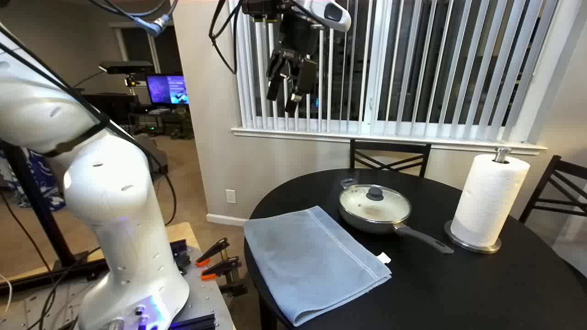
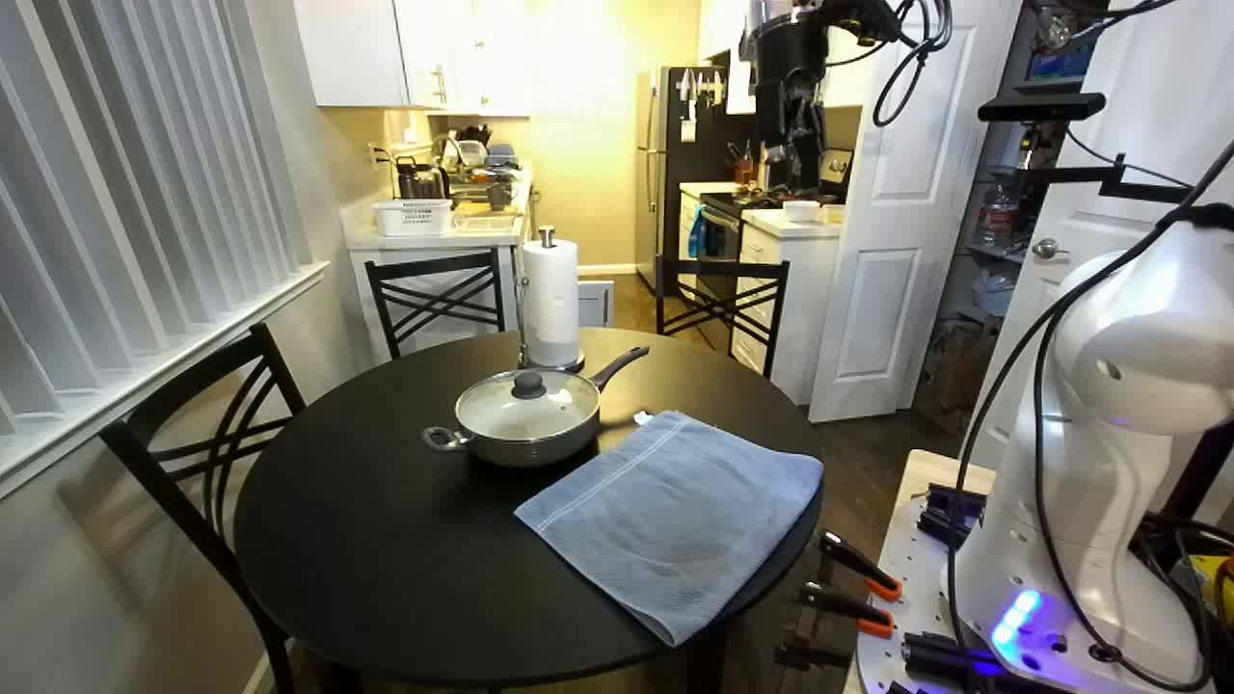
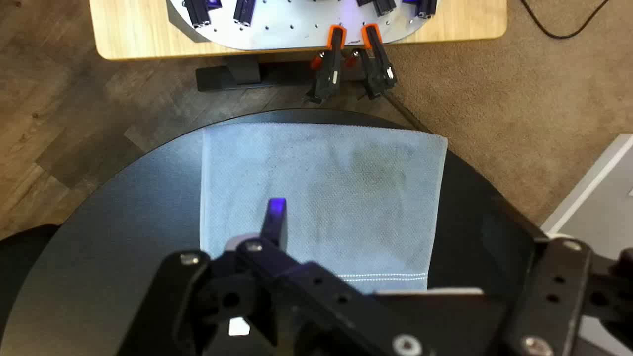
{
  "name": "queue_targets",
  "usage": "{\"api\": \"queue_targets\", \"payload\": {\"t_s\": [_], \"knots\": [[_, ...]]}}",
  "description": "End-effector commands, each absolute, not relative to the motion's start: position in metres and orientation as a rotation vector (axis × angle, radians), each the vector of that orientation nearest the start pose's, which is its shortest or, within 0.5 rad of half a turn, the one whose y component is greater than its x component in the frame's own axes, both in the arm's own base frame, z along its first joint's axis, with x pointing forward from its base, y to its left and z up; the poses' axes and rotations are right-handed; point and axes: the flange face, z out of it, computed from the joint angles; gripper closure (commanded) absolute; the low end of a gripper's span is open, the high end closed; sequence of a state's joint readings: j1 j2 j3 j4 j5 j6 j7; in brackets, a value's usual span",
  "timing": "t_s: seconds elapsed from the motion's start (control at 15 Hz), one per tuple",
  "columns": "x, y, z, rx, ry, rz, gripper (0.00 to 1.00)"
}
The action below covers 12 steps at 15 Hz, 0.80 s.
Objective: Remove the lid from the pan and put it on the blue tea towel
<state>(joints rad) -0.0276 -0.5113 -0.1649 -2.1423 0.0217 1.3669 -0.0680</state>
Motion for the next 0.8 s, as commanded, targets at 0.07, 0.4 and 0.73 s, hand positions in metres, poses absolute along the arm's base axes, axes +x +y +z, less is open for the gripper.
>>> {"api": "queue_targets", "payload": {"t_s": [0.07, 0.4, 0.73], "knots": [[0.356, -0.079, 0.580, -2.981, 0.136, 0.386, 0.00], [0.356, -0.079, 0.580, -2.981, 0.136, 0.386, 0.00], [0.432, -0.015, 0.588, -3.051, -0.043, 0.276, 0.00]]}}
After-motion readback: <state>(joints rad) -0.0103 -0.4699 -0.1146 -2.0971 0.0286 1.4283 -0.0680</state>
